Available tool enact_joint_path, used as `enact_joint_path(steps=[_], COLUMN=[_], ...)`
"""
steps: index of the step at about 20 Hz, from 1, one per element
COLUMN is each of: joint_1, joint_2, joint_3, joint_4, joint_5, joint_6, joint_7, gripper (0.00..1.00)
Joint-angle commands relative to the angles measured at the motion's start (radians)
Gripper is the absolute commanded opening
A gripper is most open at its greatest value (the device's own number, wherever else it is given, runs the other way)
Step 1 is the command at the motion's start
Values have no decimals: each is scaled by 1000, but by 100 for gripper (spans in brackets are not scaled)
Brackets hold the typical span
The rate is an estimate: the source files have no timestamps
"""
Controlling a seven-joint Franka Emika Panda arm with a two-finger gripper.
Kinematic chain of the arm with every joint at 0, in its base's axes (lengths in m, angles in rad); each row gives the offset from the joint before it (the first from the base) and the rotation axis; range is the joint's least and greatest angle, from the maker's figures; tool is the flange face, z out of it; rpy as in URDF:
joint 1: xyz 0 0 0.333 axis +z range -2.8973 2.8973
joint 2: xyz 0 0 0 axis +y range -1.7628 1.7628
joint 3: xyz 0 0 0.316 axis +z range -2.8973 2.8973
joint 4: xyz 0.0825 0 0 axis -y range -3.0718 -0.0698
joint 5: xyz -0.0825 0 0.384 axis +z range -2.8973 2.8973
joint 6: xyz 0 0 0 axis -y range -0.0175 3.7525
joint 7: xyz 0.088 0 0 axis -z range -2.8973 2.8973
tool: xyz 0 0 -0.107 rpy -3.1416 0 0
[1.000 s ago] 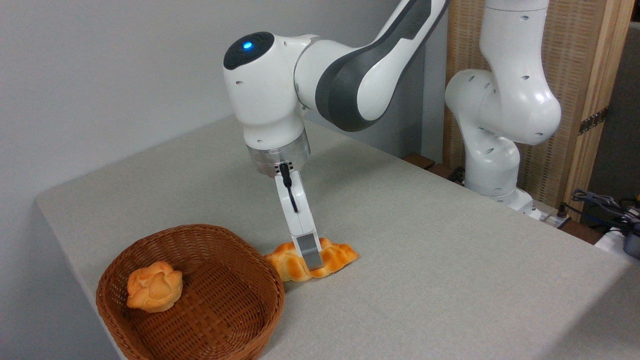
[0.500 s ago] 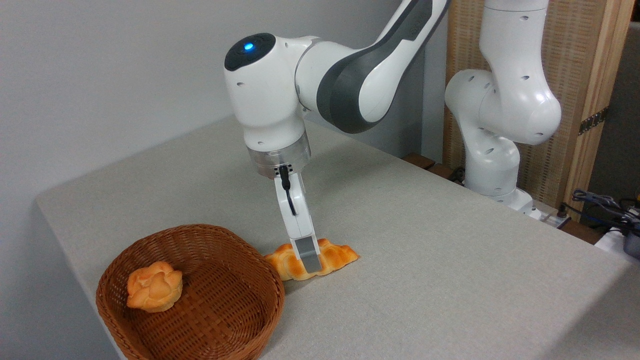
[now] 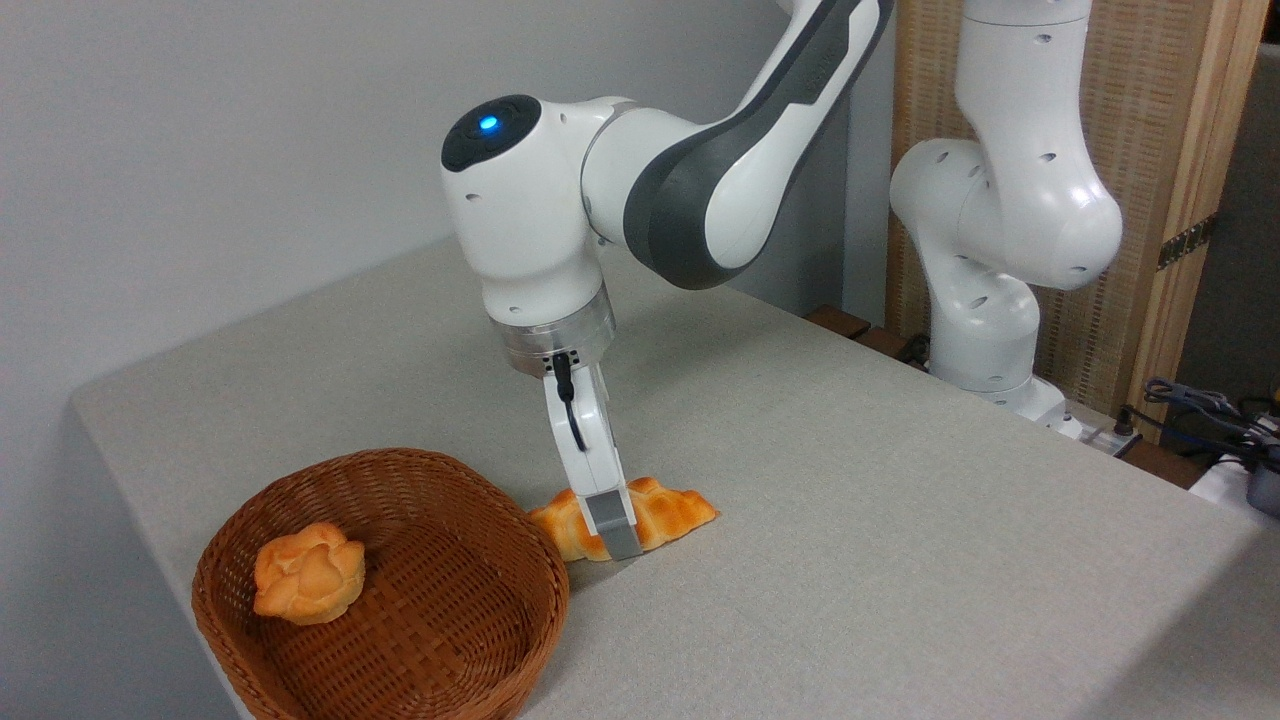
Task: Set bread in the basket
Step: 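Close the gripper fingers around the middle of the braided roll, then lift the braided roll and carry it over the wicker basket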
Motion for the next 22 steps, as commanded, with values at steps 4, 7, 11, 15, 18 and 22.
enact_joint_path(steps=[4,7,11,15,18,22], joint_1=[0,0,-2,-2,3,4], joint_2=[0,0,-2,-20,-37,-45], joint_3=[0,0,0,3,12,52], joint_4=[22,23,23,25,86,149], joint_5=[5,5,5,5,6,6], joint_6=[1,-1,-4,-41,-193,-274], joint_7=[12,12,14,17,35,125], gripper=[36,37,37,38,39,40])
